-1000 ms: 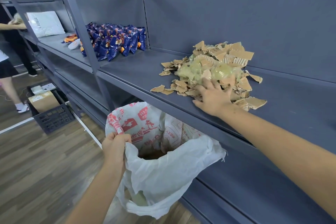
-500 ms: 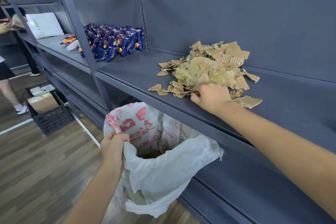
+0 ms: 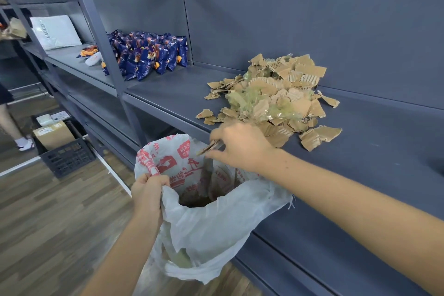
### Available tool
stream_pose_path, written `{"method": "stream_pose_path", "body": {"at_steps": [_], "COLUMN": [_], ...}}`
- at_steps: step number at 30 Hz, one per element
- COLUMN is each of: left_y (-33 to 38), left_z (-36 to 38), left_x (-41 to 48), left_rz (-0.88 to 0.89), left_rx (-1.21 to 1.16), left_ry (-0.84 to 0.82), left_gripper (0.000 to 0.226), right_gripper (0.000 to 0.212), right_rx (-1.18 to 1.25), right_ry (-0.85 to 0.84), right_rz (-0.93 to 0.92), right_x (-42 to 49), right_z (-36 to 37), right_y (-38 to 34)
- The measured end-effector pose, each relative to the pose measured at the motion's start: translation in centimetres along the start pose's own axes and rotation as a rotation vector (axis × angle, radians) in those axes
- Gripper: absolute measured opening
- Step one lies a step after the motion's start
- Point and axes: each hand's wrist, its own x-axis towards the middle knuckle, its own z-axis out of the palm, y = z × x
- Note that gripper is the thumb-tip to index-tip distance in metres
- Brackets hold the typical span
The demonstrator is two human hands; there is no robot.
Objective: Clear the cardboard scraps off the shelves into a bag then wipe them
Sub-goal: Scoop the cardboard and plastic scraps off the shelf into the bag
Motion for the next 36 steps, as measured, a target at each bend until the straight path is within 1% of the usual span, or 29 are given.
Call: {"method": "stream_pose_path", "body": {"at_steps": [3,5,7,12,16,19,21,23,25,32,36], "left_y": [0.0,0.1,0.2,0.2,0.3,0.4,0.3,0.3,0.4,0.3,0.4], "left_z": [-0.1,-0.1,-0.2,-0.2,-0.1,-0.2,-0.3,-0.3,-0.3,-0.3,-0.3], "left_x": [0.0,-0.2,-0.3,-0.5,-0.7,-0.9,-0.9,-0.9,-0.9,-0.5,-0.6], "left_rz": [0.004,0.005,0.001,-0.003,0.007,0.014,0.022,0.025,0.024,0.008,0.015], "left_rx": [0.008,0.011,0.008,0.014,0.015,0.019,0.018,0.021,0.027,0.024,0.025], "left_ry": [-0.001,-0.007,-0.01,-0.019,-0.016,-0.019,-0.03,-0.033,-0.029,-0.03,-0.038], "left_gripper": [0.025,0.025,0.025,0.026,0.028,0.025,0.024,0.024,0.024,0.024,0.023], "right_gripper": [0.033,0.042,0.051,0.05,0.061,0.079,0.085,0.081,0.071,0.049,0.041], "right_rx": [0.195,0.282,0.284,0.157,-0.003,0.026,0.055,0.015,-0.031,-0.163,-0.181], "right_ry": [-0.102,-0.171,-0.192,-0.098,-0.066,-0.108,-0.2,-0.292,-0.311,-0.275,-0.191], "right_rz": [-0.058,-0.08,-0.052,0.096,0.26,0.397,0.474,0.494,0.471,0.424,0.378], "right_x": [0.3,0.6,0.9,2.2,3.6,4.6,4.8,4.7,4.6,4.6,4.3], "right_z": [1.5,2.2,2.4,2.2,1.4,1.2,1.6,2.4,3.0,2.5,2.1], "right_y": [-1.0,-1.3,-1.2,1.2,4.5,7.3,8.7,9.4,9.6,8.9,8.6]}}
